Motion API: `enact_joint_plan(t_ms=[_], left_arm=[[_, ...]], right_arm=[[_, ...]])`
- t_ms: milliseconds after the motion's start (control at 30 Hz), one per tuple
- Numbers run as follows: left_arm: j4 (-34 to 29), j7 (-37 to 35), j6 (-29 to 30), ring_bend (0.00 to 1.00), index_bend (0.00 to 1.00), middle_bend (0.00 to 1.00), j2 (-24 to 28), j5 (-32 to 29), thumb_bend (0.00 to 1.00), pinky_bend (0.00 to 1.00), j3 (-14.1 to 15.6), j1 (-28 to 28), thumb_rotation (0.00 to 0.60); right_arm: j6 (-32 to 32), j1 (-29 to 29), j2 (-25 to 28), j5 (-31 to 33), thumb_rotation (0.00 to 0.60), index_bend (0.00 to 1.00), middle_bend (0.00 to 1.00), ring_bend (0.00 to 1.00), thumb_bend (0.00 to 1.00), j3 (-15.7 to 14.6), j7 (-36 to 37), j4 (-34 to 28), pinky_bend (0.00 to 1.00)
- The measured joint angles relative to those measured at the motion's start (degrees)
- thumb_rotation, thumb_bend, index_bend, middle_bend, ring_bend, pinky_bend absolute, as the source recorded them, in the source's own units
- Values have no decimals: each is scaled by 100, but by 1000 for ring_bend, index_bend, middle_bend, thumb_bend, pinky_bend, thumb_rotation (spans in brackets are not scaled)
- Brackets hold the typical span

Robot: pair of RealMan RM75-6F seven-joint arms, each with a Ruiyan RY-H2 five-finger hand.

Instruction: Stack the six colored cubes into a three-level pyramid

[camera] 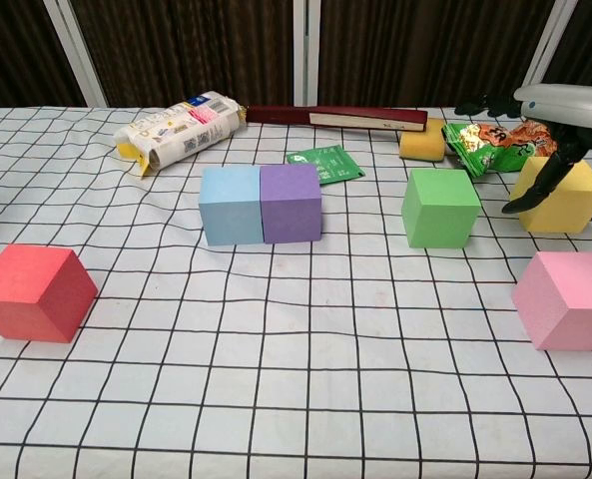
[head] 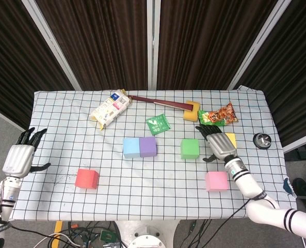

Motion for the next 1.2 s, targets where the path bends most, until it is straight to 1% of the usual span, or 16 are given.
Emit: enact_joint_plan(t_ms=[100,200,400,500,533,667,800,867,1000,1200], left_arm=[[86,77,287,12,74,155,16,137,24,93,65,187,600],[113,33,441,13,74,155,20,239,23,92,96,327,600],[205,-16,506,13,74,155,-23,457,23,92,171,456,600],[236,-42,488,13,73,155,-61,507,23,92,192,506,600],[244,-48,482,13,74,155,-71,514,24,92,191,515,600],[312,-43,451,13,74,155,-121,533,24,92,178,532,600],[416,-53,366,13,75,155,-192,542,23,92,163,545,600],[428,-75,348,13,76,155,-205,550,23,92,154,553,600],[414,-119,345,13,79,155,-207,578,24,92,120,569,600],[319,-278,386,13,79,155,-160,613,24,92,81,610,600]], right_arm=[[-119,171,-303,212,600,0,93,0,11,9,-72,355,0],[-265,314,-532,302,600,0,129,0,34,-1,-28,622,0],[-278,387,-758,-76,600,0,175,0,49,-89,330,907,0],[-187,395,-860,-304,600,0,235,0,55,-148,508,1036,0],[-140,398,-892,-371,600,0,268,0,58,-171,546,1086,0],[-10,408,-961,-477,600,0,367,4,64,-212,552,1229,0],[210,400,-1058,-546,600,0,468,57,98,-192,563,1360,0],[329,401,-1114,-599,600,0,500,78,113,-169,588,1468,0],[340,461,-1143,-709,600,0,525,89,122,-128,766,1557,0],[230,679,-1180,-1119,600,0,545,107,131,-134,1183,1655,0]])
